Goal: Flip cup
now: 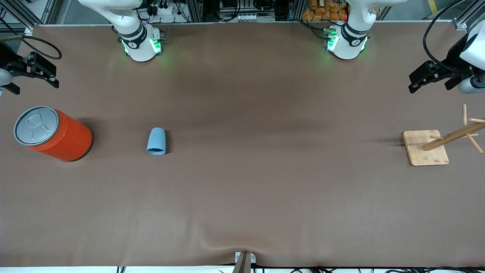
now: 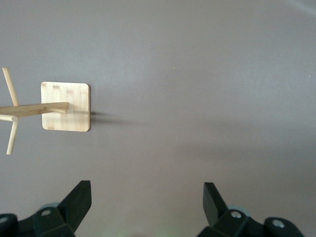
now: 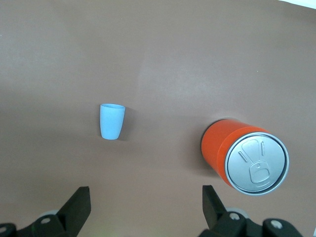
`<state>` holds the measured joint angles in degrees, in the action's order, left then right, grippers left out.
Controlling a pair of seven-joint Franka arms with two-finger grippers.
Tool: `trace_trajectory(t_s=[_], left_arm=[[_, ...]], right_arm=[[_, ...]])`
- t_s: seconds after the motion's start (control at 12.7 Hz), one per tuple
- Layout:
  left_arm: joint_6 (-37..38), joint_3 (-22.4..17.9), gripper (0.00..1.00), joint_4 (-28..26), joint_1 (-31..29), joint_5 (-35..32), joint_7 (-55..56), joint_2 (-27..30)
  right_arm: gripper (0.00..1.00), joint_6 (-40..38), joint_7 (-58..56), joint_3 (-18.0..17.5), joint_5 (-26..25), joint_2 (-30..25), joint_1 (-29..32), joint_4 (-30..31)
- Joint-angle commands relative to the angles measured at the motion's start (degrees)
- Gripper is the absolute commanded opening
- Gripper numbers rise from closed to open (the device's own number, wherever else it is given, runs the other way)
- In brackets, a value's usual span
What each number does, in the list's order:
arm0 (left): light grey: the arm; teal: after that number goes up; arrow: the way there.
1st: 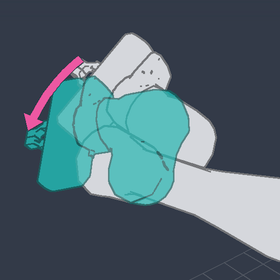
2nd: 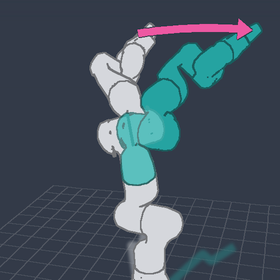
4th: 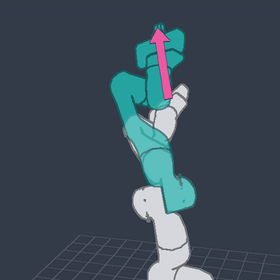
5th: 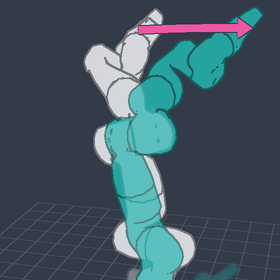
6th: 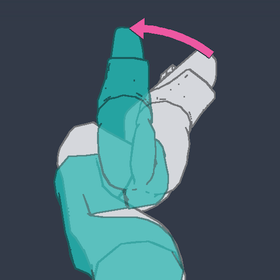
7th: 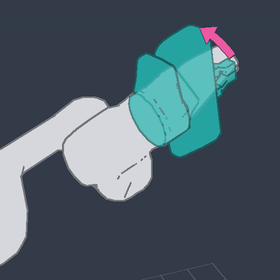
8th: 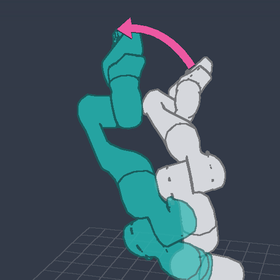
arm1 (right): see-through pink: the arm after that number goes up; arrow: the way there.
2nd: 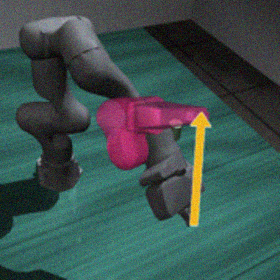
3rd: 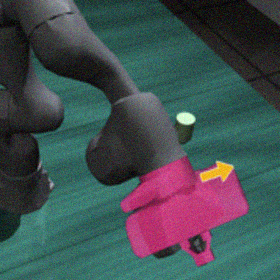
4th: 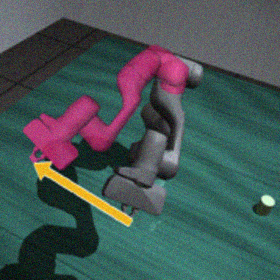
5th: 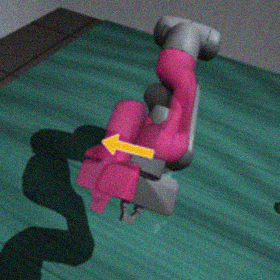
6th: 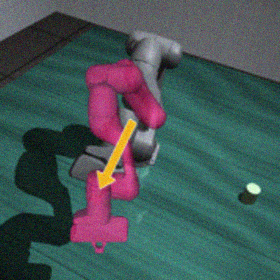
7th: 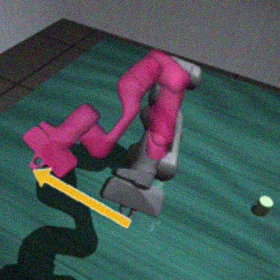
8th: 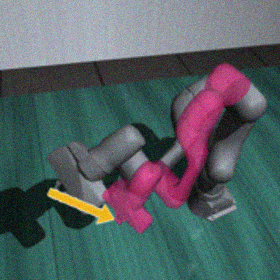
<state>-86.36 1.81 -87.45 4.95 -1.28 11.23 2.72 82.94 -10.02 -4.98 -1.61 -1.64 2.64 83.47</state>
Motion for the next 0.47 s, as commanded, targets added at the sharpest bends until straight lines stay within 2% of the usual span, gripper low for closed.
trace_trajectory(t_s=[0.0, 0.39], left_arm=[[0.75, 0.13, 1.0, 1.85, 0.32, -0.83, -0.77, -0.96], [0.93, 0.39, 1.0, 2.11, 0.32, -0.92, -0.86, -1.05]], right_arm=[[1.0, -0.76, -0.79, -0.47, -0.94, 0.67, 0.97, -0.77], [1.0, -0.85, -0.88, -0.38, -0.94, 1.11, 0.62, -0.76]])
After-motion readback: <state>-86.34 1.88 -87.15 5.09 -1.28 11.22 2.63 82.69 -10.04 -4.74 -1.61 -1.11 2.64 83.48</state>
